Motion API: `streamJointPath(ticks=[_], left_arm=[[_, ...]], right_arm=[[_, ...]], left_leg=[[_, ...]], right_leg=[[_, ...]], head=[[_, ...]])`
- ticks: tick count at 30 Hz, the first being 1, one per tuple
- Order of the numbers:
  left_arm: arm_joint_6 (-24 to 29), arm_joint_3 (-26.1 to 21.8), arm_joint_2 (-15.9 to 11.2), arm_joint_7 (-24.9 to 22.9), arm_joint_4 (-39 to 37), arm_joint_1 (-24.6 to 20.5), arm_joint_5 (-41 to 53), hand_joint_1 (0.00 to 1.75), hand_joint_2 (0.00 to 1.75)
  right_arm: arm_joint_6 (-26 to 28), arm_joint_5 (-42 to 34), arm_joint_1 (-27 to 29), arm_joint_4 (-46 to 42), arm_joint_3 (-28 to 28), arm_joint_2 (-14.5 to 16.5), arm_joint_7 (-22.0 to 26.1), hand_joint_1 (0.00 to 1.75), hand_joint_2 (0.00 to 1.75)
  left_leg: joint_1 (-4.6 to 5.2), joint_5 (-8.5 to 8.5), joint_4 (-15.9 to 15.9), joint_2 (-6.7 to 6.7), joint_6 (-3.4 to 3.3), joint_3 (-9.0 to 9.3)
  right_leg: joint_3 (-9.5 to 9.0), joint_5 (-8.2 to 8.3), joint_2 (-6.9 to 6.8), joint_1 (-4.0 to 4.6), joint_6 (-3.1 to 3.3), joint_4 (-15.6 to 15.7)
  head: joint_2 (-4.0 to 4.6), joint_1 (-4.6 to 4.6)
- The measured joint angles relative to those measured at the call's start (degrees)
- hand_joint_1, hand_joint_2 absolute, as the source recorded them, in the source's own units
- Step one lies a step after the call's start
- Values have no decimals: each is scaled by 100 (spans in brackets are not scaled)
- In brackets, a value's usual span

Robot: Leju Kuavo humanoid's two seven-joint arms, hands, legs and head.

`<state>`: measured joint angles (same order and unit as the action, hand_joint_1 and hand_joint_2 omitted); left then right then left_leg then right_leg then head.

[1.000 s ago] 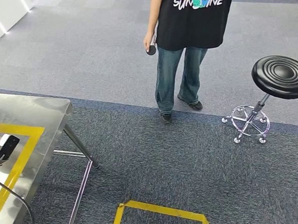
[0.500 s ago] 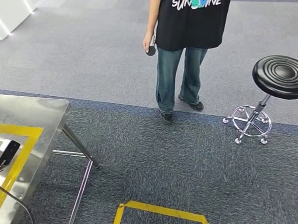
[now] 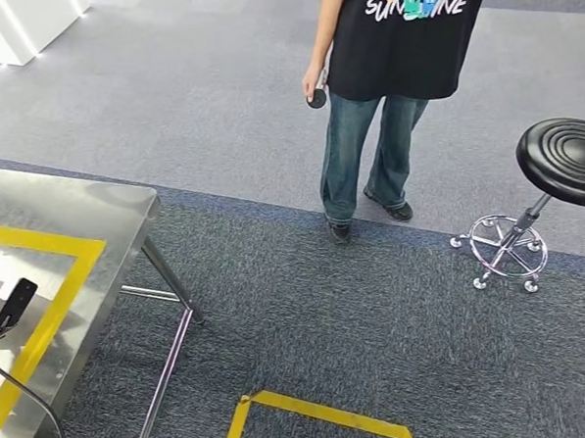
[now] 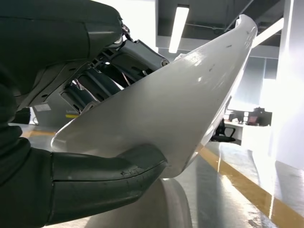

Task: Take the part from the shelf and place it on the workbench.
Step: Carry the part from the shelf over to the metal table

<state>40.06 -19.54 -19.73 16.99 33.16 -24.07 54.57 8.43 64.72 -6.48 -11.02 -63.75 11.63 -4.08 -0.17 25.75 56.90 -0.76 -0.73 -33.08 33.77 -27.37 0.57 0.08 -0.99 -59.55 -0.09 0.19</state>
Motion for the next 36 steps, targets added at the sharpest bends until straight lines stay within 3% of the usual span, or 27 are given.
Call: streamJointPath(ticks=[1,3,5,7,9,10,11,12,14,15,17,20,22,24,25,26,27,28,30,32,34,36], left_arm=[[1,0,-2,-1,0,2,-1,175,175],[2,0,-7,-4,0,14,-2,175,175],[4,1,-19,-5,0,33,-2,175,175],[4,1,-29,-9,0,48,-3,175,175],[4,2,-25,-16,-1,77,-4,175,175],[4,3,-22,-18,-1,97,-4,175,175],[4,4,-21,-18,-1,110,-4,175,175],[4,5,-22,-19,-1,118,-4,175,175],[4,4,-32,-24,0,117,-3,175,175],[5,2,-39,-26,0,111,-3,175,175],[7,-5,-54,-21,0,107,0,175,175],[11,-24,-93,-3,0,105,7,175,175],[14,-39,-113,1,0,90,16,175,175],[15,-58,-117,2,0,86,38,175,175],[15,-69,-116,3,0,88,54,175,175],[15,-85,-116,4,0,90,72,175,175],[15,-107,-116,7,0,92,92,175,175],[15,-127,-116,10,0,92,106,175,175],[15,-155,-115,15,0,85,124,175,175],[15,-166,-116,17,-1,82,130,175,175],[17,-186,-133,17,-2,106,139,175,175],[17,-205,-154,17,-3,123,146,175,175]], right_arm=[[1,1,-3,0,-1,-1,0,0,0],[0,2,-4,0,-3,0,0,0,0],[-1,4,-5,0,-4,1,-1,0,0],[-1,4,-8,0,-5,2,-1,0,0],[-1,4,-5,0,-5,1,-1,0,0],[-1,4,-3,0,-6,0,-1,0,0],[-1,4,-2,0,-7,-1,-1,0,0],[-1,5,-3,0,-7,0,-1,0,0],[-1,11,-7,0,-8,1,-1,0,0],[-1,18,-9,0,-8,2,0,0,0],[0,38,-10,0,-8,2,1,0,0],[8,83,-11,0,-8,1,4,0,0],[16,105,-14,0,-8,1,14,0,0],[21,132,-8,0,-8,2,25,0,0],[23,146,-1,0,-8,2,31,0,0],[26,160,6,0,-7,2,37,0,0],[31,171,10,0,-7,2,46,0,0],[37,180,10,0,-5,2,54,0,0],[50,195,7,0,-2,1,64,0,0],[62,214,6,0,2,-1,66,0,0],[72,239,2,0,4,0,67,0,0],[79,262,-5,0,7,1,70,0,0]], left_leg=[[5,-5,8,-11,30,-15],[-2,-22,10,-29,90,-38],[-21,66,109,-17,140,-79],[-36,369,617,8,188,-304],[-45,691,1372,13,221,-661],[-49,737,1596,15,228,-773],[-51,670,1608,19,228,-784],[-53,509,1404,25,223,-684],[-44,138,650,74,203,-293],[-34,44,326,99,184,-127],[-3,36,56,124,137,-3],[-6,12,8,90,29,1],[-21,-9,-17,60,-33,10],[-16,-11,-15,4,-57,0],[-14,-13,-14,-31,-58,-4],[-13,-14,-14,-73,-58,-5],[-14,-15,-13,-123,-56,-2],[-15,-16,-12,-175,-52,4],[-15,-24,-1,-287,-22,-7],[-26,-52,4,-403,44,-55],[-52,-77,-9,-504,116,-93],[-54,36,138,-371,167,-175]], right_leg=[[-90,32,21,1,18,170],[-112,24,22,10,62,224],[-124,50,4,2,129,257],[-138,64,-20,-8,186,282],[-136,59,-42,2,205,281],[-137,57,-52,8,207,281],[-139,55,-61,12,207,279],[-147,52,-70,15,205,279],[-170,39,-83,25,185,275],[-171,30,-87,37,166,265],[-155,23,-100,53,115,251],[-96,-43,-115,36,22,175],[128,-321,-92,29,-25,-291],[503,-677,-78,25,-45,-1088],[645,-755,-75,25,-49,-1370],[691,-724,-70,24,-47,-1450],[617,-582,-57,23,-39,-1288],[440,-371,-7,18,-27,-927],[33,-62,244,-10,3,-121],[-157,-9,390,-21,26,226],[-187,4,279,-13,73,266],[-219,33,143,-20,148,329]], head=[[0,-1],[0,-7],[0,-17],[1,-37],[0,-43],[1,-42],[1,-43],[1,-43],[1,-43],[0,-41],[0,-36],[1,-32],[1,-19],[0,-7],[0,-8],[0,-5],[0,-5],[0,-4],[0,-7],[1,-7],[1,-8],[1,-27]])
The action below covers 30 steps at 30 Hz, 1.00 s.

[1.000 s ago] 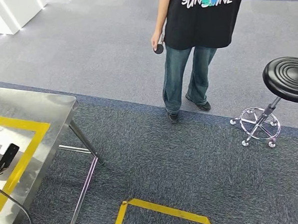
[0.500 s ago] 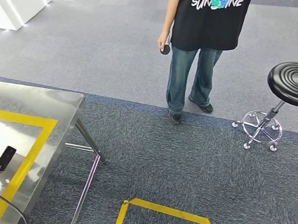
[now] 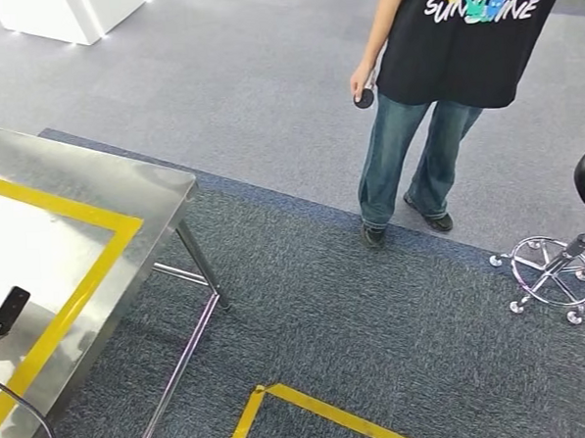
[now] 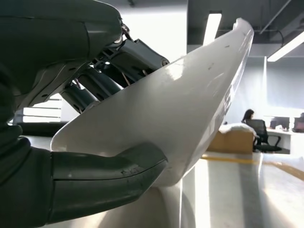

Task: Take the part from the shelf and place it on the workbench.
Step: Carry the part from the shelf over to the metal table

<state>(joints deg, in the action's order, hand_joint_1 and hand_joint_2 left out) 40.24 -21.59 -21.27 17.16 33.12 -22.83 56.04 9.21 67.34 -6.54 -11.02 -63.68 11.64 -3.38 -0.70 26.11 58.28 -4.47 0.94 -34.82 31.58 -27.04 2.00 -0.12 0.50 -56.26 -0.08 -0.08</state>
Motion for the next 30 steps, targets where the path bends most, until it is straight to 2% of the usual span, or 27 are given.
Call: streamJointPath(ticks=[2,4,5,6,7,9,10,11,13,14,15,16,17,18,19,20,21,22,23,24,25,26,27,28,29,30], left_arm=[[-1,-7,5,-1,-2,0,1,175,175],[-2,-7,27,-2,-3,31,2,175,175],[-2,-7,33,-2,-3,54,4,175,175],[-2,-7,37,-2,-3,69,9,175,175],[-2,-9,36,-2,-3,73,14,175,175],[-1,-18,34,-2,-3,55,29,175,175],[-1,-21,35,-1,-3,43,34,175,175],[-1,-25,36,-1,-3,36,39,175,175],[0,-39,26,0,-3,49,43,175,175],[1,-46,18,0,-2,59,43,175,175],[2,-53,9,0,-1,55,43,175,175],[3,-55,10,0,1,42,43,175,175],[4,-55,18,0,1,32,43,175,175],[4,-55,29,1,1,27,45,175,175],[4,-54,44,1,1,33,47,175,175],[4,-54,55,2,0,43,49,175,175],[4,-55,61,2,-1,50,51,175,175],[4,-56,65,2,-1,53,51,175,175],[4,-57,67,2,-1,53,51,175,175],[4,-57,70,2,0,52,51,175,175],[4,-57,75,2,0,47,50,175,175],[4,-58,78,2,1,45,50,175,175],[4,-61,78,2,1,50,49,175,175],[4,-66,73,2,1,61,48,175,175],[4,-72,65,2,1,79,48,175,175],[4,-78,55,2,0,91,45,175,175]], right_arm=[[4,14,1,0,3,0,0,0,0],[7,19,12,0,3,-1,-1,0,0],[7,20,14,0,3,-1,-1,0,0],[8,20,13,0,3,-1,-1,0,0],[7,21,11,0,4,0,-1,0,0],[6,21,5,0,5,1,-1,0,0],[5,19,2,0,5,1,-1,0,0],[5,17,-1,0,6,1,0,0,0],[4,14,-11,0,7,1,0,0,0],[3,14,-17,0,8,1,1,0,0],[4,13,-21,0,8,1,2,0,0],[4,13,-22,0,9,1,3,0,0],[5,13,-21,0,10,1,4,0,0],[5,13,-14,0,11,1,3,0,0],[4,13,-6,0,12,1,2,0,0],[4,13,3,0,13,1,1,0,0],[3,12,10,0,14,1,1,0,0],[3,12,13,0,14,1,1,0,0],[3,12,12,0,15,0,1,0,0],[3,11,10,0,15,0,2,0,0],[3,10,9,0,16,-1,2,0,0],[2,8,9,0,17,-1,2,0,0],[-1,4,8,0,18,-1,2,0,0],[-5,1,8,0,18,-1,3,0,0],[-13,-2,3,0,18,-1,4,0,0],[-25,-6,-2,0,18,0,10,0,0]], left_leg=[[3,323,578,266,43,-275],[-14,607,1298,378,80,-623],[-23,612,1450,396,92,-697],[-29,508,1377,415,97,-657],[-32,320,1083,462,95,-500],[2,-5,283,719,70,-75],[28,-72,14,830,41,67],[57,-75,-121,890,10,129],[80,-64,-153,786,-64,130],[73,-73,-169,715,-98,136],[60,-85,-184,647,-135,144],[44,-97,-199,581,-171,152],[35,-101,-201,517,-194,151],[33,-102,-200,446,-209,146],[33,-102,-198,371,-215,144],[34,-101,-196,290,-216,144],[34,-101,-195,207,-215,148],[32,-100,-193,127,-213,154],[27,-98,-192,47,-205,161],[29,-95,-187,-22,-189,159],[28,-96,-176,-90,-163,143],[22,-105,-169,-157,-127,119],[14,-119,-169,-223,-86,92],[-1,-135,-172,-295,-47,70],[-11,-130,-168,-308,-17,56],[-10,-77,-104,-226,7,21]], right_leg=[[-20,5,-148,7,52,35],[-22,-12,-297,26,73,32],[-24,-21,-374,32,76,30],[-31,-33,-449,37,74,28],[-44,-47,-521,39,65,25],[-80,-87,-655,60,23,12],[-93,-108,-717,77,-5,3],[-102,-128,-778,93,-32,-4],[-122,-162,-912,98,-82,-3],[-120,-201,-893,87,-116,-31],[-79,-284,-788,72,-147,-139],[24,-421,-626,58,-175,-371],[196,-597,-432,42,-193,-725],[410,-778,-303,34,-201,-1154],[613,-901,-241,31,-205,-1528],[748,-921,-216,30,-204,-1739],[781,-824,-202,29,-199,-1728],[694,-622,-173,24,-187,-1474],[530,-374,-96,14,-176,-1073],[356,-186,47,-2,-162,-675],[200,-71,172,-21,-152,-347],[107,-31,263,-31,-144,-163],[66,-50,285,-32,-131,-100],[42,-52,224,-30,-114,-71],[34,-41,154,-29,-84,-55],[21,-32,83,-30,-48,-32]], head=[[0,-23],[0,-28],[0,-29],[0,-28],[0,-29],[0,-32],[0,-29],[0,-27],[-1,-25],[-1,-24],[-1,-14],[-1,-2],[-1,11],[-1,20],[-1,21],[-1,21],[-1,24],[-1,26],[-1,28],[-1,29],[-1,27],[-1,25],[-1,25],[0,24],[0,25],[0,14]])
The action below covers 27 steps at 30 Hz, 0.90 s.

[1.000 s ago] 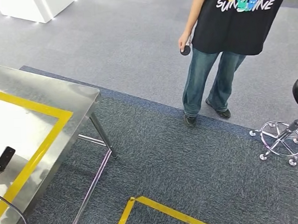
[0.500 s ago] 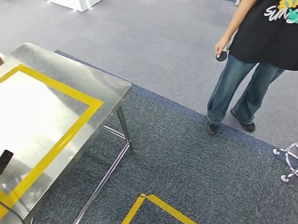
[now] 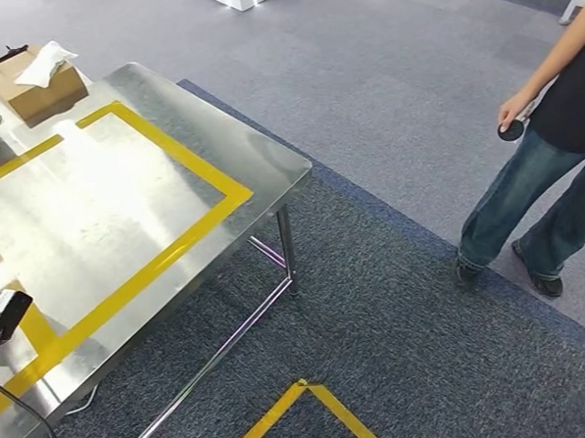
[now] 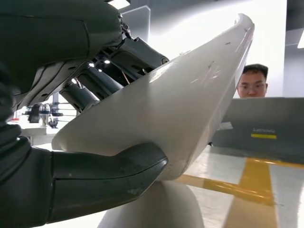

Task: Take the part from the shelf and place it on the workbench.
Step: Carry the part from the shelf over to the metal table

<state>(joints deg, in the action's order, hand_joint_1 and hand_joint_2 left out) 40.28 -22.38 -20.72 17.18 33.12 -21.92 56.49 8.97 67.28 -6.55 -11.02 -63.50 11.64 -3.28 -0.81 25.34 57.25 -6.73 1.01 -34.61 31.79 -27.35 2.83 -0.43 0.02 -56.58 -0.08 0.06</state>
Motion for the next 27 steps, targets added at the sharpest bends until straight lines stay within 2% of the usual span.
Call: streamJointPath(ticks=[1,3,4,5,6,7,8,9,10,11,12,14,15,16,18,19,20,21,22,24,25,26,27], left_arm=[[-1,-4,-5,-1,-1,-2,-3,175,175],[-2,-5,8,-2,-1,-7,-10,175,175],[-2,-5,23,-2,-1,3,-11,175,175],[-2,-5,39,-1,-1,24,-11,175,175],[-2,-5,51,-1,-1,43,-11,175,175],[-2,-6,57,0,-1,55,-11,175,175],[-2,-7,59,3,1,58,-12,175,175],[-2,-7,57,14,2,53,-14,175,175],[-2,-7,58,29,8,40,-16,175,175],[-2,-7,60,49,16,30,-16,175,175],[-2,-9,62,67,24,28,-14,175,175],[-1,-20,48,84,34,48,-2,175,175],[-1,-28,33,86,36,52,3,175,175],[0,-36,20,86,37,41,6,175,175],[1,-46,19,85,38,5,7,175,175],[1,-49,25,86,38,-5,8,175,175],[1,-51,30,87,37,-5,10,175,175],[1,-55,31,91,36,-2,14,175,175],[1,-62,31,95,35,-2,20,175,175],[1,-83,34,102,34,-8,38,175,175],[1,-91,38,103,34,-12,48,175,175],[1,-98,44,104,33,-15,57,175,175],[0,-104,47,109,33,-16,65,175,175]], right_arm=[[-13,-3,-2,0,1,1,9,0,0],[-38,-13,3,0,1,1,27,0,0],[-46,-17,11,0,1,1,34,0,0],[-51,-22,17,0,1,1,39,0,0],[-54,-27,19,0,1,1,44,0,0],[-57,-31,18,0,0,0,47,0,0],[-61,-33,14,0,0,1,49,0,0],[-66,-34,11,0,0,1,51,0,0],[-71,-36,9,0,0,1,54,0,0],[-75,-37,6,0,0,1,57,0,0],[-78,-37,3,0,0,1,60,0,0],[-81,-34,-10,0,0,1,63,0,0],[-82,-30,-17,0,0,1,63,0,0],[-83,-26,-22,0,1,1,64,0,0],[-90,-21,-21,0,1,0,65,0,0],[-93,-19,-12,0,1,0,65,0,0],[-98,-17,0,0,1,0,63,0,0],[-99,-14,11,0,1,0,62,0,0],[-101,-11,18,0,0,0,62,0,0],[-101,-8,17,0,0,-2,62,0,0],[-101,-8,11,0,0,-3,63,0,0],[-96,-12,5,0,1,-3,75,0,0],[-87,-20,0,0,1,-4,94,0,0]], left_leg=[[6,113,175,146,21,-83],[10,465,855,492,59,-407],[1,615,1237,574,77,-591],[-8,683,1496,613,89,-715],[-15,646,1559,633,96,-742],[-17,502,1380,658,95,-643],[-14,298,1021,723,83,-445],[10,137,616,860,70,-220],[38,33,267,982,40,-35],[67,-2,58,1078,9,71],[95,19,-21,1111,-21,100],[96,14,-48,988,-87,93],[82,4,-63,919,-117,99],[64,-8,-77,852,-150,106],[42,-21,-87,718,-198,107],[41,-23,-86,645,-212,102],[42,-23,-84,568,-217,99],[42,-22,-82,490,-219,99],[42,-21,-80,407,-217,103],[36,-14,-75,271,-203,114],[42,-7,-66,212,-184,113],[41,-5,-55,168,-159,99],[38,-9,-47,127,-126,77]], right_leg=[[-11,9,-76,-3,35,24],[-21,4,-233,15,87,42],[-21,-5,-315,27,101,40],[-23,-15,-395,36,108,39],[-28,-25,-475,42,110,37],[-41,-38,-553,46,106,36],[-62,-54,-630,49,95,35],[-85,-74,-702,60,78,33],[-102,-98,-769,78,52,23],[-114,-118,-834,95,25,16],[-123,-136,-898,110,-1,10],[-137,-174,-1009,111,-55,8],[-123,-226,-937,101,-92,-42],[-61,-325,-797,89,-124,-190],[259,-666,-435,62,-167,-863],[473,-834,-347,55,-174,-1282],[658,-927,-310,50,-179,-1610],[759,-910,-296,47,-181,-1749],[753,-775,-285,40,-179,-1661],[479,-315,-188,20,-164,-966],[317,-146,-84,6,-149,-583],[177,-56,4,-4,-130,-295],[102,-35,63,-7,-109,-139]], head=[[0,-15],[-1,-39],[-1,-41],[-1,-38],[-1,-39],[-1,-39],[-1,-39],[-1,-40],[-1,-42],[-1,-38],[-1,-39],[-1,-37],[-1,-33],[-1,-24],[0,4],[0,11],[0,16],[0,16],[-1,16],[-1,16],[-1,16],[-1,14],[-1,11]])
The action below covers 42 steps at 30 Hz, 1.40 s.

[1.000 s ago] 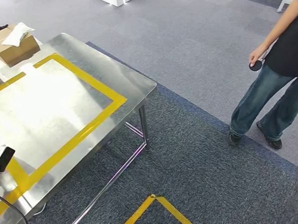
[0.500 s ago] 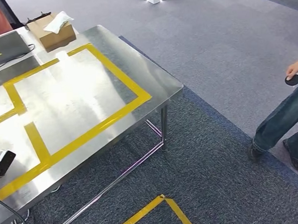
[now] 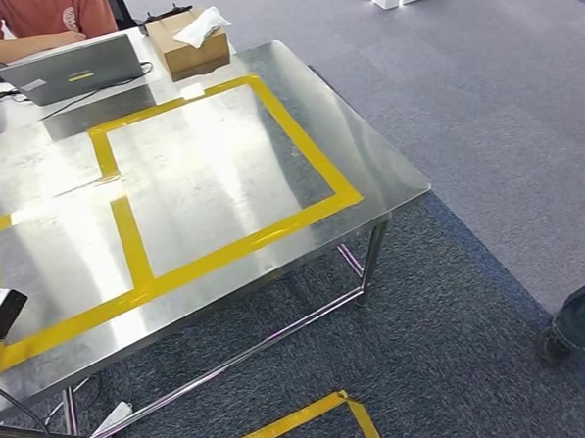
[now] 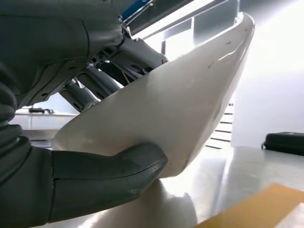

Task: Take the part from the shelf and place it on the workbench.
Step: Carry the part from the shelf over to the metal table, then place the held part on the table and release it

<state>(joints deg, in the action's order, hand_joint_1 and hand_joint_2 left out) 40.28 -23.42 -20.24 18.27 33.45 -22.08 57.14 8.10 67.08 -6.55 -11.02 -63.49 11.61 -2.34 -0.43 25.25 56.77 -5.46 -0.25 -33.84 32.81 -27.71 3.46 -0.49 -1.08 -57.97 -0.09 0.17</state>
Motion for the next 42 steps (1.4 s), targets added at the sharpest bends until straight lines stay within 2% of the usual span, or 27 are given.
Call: streamJointPath(ticks=[2,3,4,6,8,9,10,11,13,14,16,19,20,27,31,35,42], left_arm=[[-1,-25,-1,73,-2,15,32,175,175],[-1,-37,1,133,-3,30,56,175,175],[-1,-46,4,193,-3,33,86,175,175],[-2,-49,40,257,-3,9,143,175,175],[-2,-49,105,274,-2,-10,178,175,175],[-2,-49,137,278,-1,-4,186,175,175],[-2,-49,158,281,-1,2,197,175,175],[-2,-49,170,283,3,4,207,175,175],[-2,-49,174,283,20,-8,221,175,175],[-2,-49,173,283,31,-22,224,175,175],[-2,-49,178,283,42,-41,228,175,175],[-2,-50,198,284,45,-38,238,175,175],[-2,-51,202,285,46,-38,250,175,175],[-1,-58,206,365,47,-50,277,175,175],[-8,5,244,827,52,-33,83,175,175],[-146,383,413,1431,222,93,-219,175,175],[-526,1405,772,1809,572,258,-250,175,175]], right_arm=[[34,-23,-7,0,-1,0,51,0,0],[45,-31,-9,0,-2,0,72,0,0],[53,-35,-11,0,-2,0,93,0,0],[51,-34,-11,0,-2,0,119,0,0],[49,-33,-1,0,-2,0,127,0,0],[49,-33,5,0,-2,0,129,0,0],[49,-33,7,0,-2,0,129,0,0],[49,-33,6,0,-2,1,129,0,0],[49,-33,-2,0,-2,2,130,0,0],[49,-33,-5,0,-2,2,130,0,0],[49,-33,-6,0,-2,1,131,0,0],[49,-33,-4,0,-1,-2,131,0,0],[49,-33,-5,0,-1,-2,131,0,0],[44,8,-8,0,-1,-2,125,0,0],[7,28,-9,0,-2,-2,120,0,0],[-52,46,-13,0,-2,-2,121,0,0],[-94,117,-18,0,-1,-2,149,0,0]], left_leg=[[-18,-21,-2,-81,74,-40],[-23,-7,12,-46,108,-52],[-22,58,93,53,136,-88],[-19,350,582,332,177,-307],[-30,669,1325,468,206,-658],[-35,725,1566,487,215,-773],[-39,665,1589,494,217,-784],[-41,505,1387,499,212,-681],[-29,137,634,525,178,-282],[-17,40,305,540,154,-112],[2,21,12,557,135,26],[8,15,-17,537,147,23],[15,16,-17,533,138,23],[37,17,-12,532,84,22],[39,12,-9,532,70,22],[39,7,-9,531,63,23],[36,2,-10,529,57,23]], right_leg=[[-48,-19,-9,1,55,74],[-49,-4,-36,-2,87,88],[-59,9,-65,-8,123,104],[-77,20,-130,-11,173,127],[-80,9,-199,-2,197,125],[-83,4,-231,1,201,124],[-90,-2,-256,2,202,123],[-102,-10,-276,2,195,123],[-131,-33,-302,13,165,120],[-133,-45,-311,24,142,113],[-118,-68,-328,50,130,92],[-119,-69,-350,51,189,101],[-127,-62,-355,46,185,115],[-149,-25,-355,22,83,169],[-148,-20,-356,17,54,173],[-148,-17,-364,18,45,173],[-150,-16,-366,22,44,169]], head=[[0,-4],[0,-6],[1,-18],[1,-44],[0,-55],[0,-53],[0,-54],[0,-54],[0,-53],[0,-52],[0,-45],[0,-40],[0,-38],[0,-42],[0,-45],[0,-46],[0,-45]])
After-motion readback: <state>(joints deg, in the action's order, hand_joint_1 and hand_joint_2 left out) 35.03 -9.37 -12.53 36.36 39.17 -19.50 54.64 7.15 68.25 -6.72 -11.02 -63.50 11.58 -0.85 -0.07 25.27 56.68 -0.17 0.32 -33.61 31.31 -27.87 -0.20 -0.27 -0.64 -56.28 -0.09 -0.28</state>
